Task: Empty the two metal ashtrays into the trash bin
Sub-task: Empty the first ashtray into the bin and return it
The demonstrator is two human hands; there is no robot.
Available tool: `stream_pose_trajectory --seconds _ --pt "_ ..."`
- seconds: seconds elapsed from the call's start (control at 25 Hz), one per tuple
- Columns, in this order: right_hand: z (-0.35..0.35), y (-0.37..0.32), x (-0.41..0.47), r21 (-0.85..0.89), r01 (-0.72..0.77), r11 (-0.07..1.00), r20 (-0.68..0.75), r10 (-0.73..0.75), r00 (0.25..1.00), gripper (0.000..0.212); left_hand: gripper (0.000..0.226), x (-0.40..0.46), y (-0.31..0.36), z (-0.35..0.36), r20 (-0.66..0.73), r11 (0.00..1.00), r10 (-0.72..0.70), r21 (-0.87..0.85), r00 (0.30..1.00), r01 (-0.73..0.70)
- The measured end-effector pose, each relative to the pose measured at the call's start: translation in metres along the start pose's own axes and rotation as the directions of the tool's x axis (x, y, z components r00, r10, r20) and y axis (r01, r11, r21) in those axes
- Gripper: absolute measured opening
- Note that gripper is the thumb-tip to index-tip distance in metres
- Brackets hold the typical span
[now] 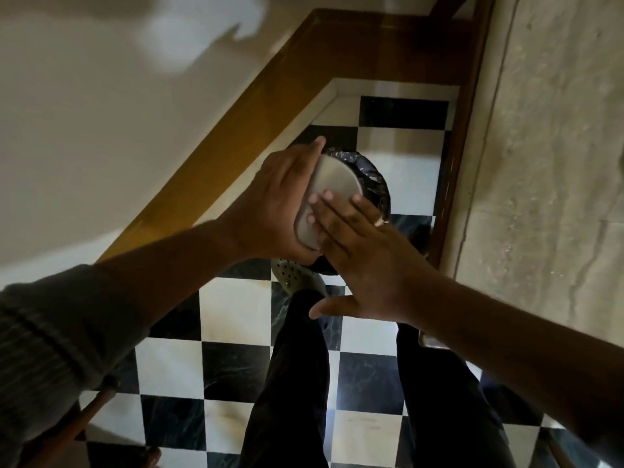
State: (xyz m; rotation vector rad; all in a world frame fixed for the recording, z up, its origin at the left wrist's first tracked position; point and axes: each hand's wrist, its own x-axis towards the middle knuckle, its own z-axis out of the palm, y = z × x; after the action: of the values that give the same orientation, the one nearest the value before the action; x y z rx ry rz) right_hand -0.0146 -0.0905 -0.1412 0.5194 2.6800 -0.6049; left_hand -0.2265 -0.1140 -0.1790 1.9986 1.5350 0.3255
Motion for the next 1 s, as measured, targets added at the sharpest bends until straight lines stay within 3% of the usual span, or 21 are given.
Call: stream_pose_trajectory --seconds 0.08,0.16,0.2,0.32,0.36,0.4,0.48,0.52,0.56,0.76,0.84,0.92,0.96,1.0 --pt "-0.002 0.005 0.005 0.026 -0.014 1.000 -0.017 0.015 1.000 0.117 0.133 -0.001 -0.004 0.003 0.039 0.999 -0.034 0.005 0.999 0.033" --pt "-0.003 0.008 0.002 0.062 -0.015 0.998 -0.170 0.025 0.985 0.117 0.134 -0.003 -0.008 0.007 0.070 0.998 -0.057 0.011 0.996 0.056" --pt "-0.005 0.008 -0.001 0.100 -0.008 0.995 -0.293 0.037 0.955 0.117 0.133 -0.004 -0.009 0.009 0.086 0.998 -0.062 0.014 0.994 0.061" --pt "-0.015 0.004 -0.010 0.142 0.000 0.990 -0.626 0.090 0.775 0.119 0.131 0.000 -0.009 0.014 0.139 0.997 -0.074 -0.015 0.987 0.076" --pt "-0.015 0.004 -0.011 0.118 -0.023 0.993 -0.638 0.094 0.765 0.120 0.129 0.002 -0.004 0.017 0.116 0.996 -0.080 -0.034 0.990 0.084" --pt "-0.013 0.005 -0.012 0.058 -0.042 0.997 -0.562 0.067 0.824 0.124 0.126 0.002 0.000 0.020 0.076 0.996 -0.073 -0.044 0.994 0.076" --pt "0.001 0.007 -0.013 -0.032 -0.036 0.999 -0.161 0.030 0.986 0.130 0.125 0.001 0.010 0.025 0.027 0.998 -0.046 -0.051 0.999 0.048" --pt "0.008 0.006 -0.014 -0.017 -0.039 0.999 -0.006 0.039 0.999 0.131 0.127 -0.003 0.013 0.026 0.027 0.997 -0.042 -0.061 0.999 0.044" --pt "0.012 0.005 -0.012 -0.010 -0.025 1.000 0.046 0.025 0.999 0.130 0.128 -0.006 0.015 0.026 0.030 0.995 -0.059 -0.078 0.998 0.061" --pt "0.019 0.003 -0.003 -0.057 0.009 0.998 -0.037 -0.012 0.999 0.127 0.127 -0.013 0.006 0.027 0.014 0.991 -0.098 -0.087 0.995 0.099" --pt "0.013 0.002 -0.005 0.004 -0.019 1.000 -0.181 0.019 0.983 0.125 0.126 -0.013 -0.001 0.029 -0.004 0.997 -0.065 -0.051 0.998 0.064" --pt "0.007 -0.003 -0.006 0.116 -0.035 0.993 -0.428 0.082 0.900 0.122 0.124 -0.013 -0.007 0.028 0.002 0.998 -0.062 -0.032 0.998 0.062" --pt "0.005 -0.005 -0.004 0.125 -0.028 0.992 -0.486 0.086 0.870 0.121 0.124 -0.012 -0.005 0.029 0.002 0.997 -0.076 -0.031 0.997 0.076" --pt "0.006 -0.004 -0.002 0.074 -0.015 0.997 -0.426 0.045 0.904 0.123 0.125 -0.010 -0.002 0.030 -0.006 0.996 -0.086 -0.038 0.996 0.086"
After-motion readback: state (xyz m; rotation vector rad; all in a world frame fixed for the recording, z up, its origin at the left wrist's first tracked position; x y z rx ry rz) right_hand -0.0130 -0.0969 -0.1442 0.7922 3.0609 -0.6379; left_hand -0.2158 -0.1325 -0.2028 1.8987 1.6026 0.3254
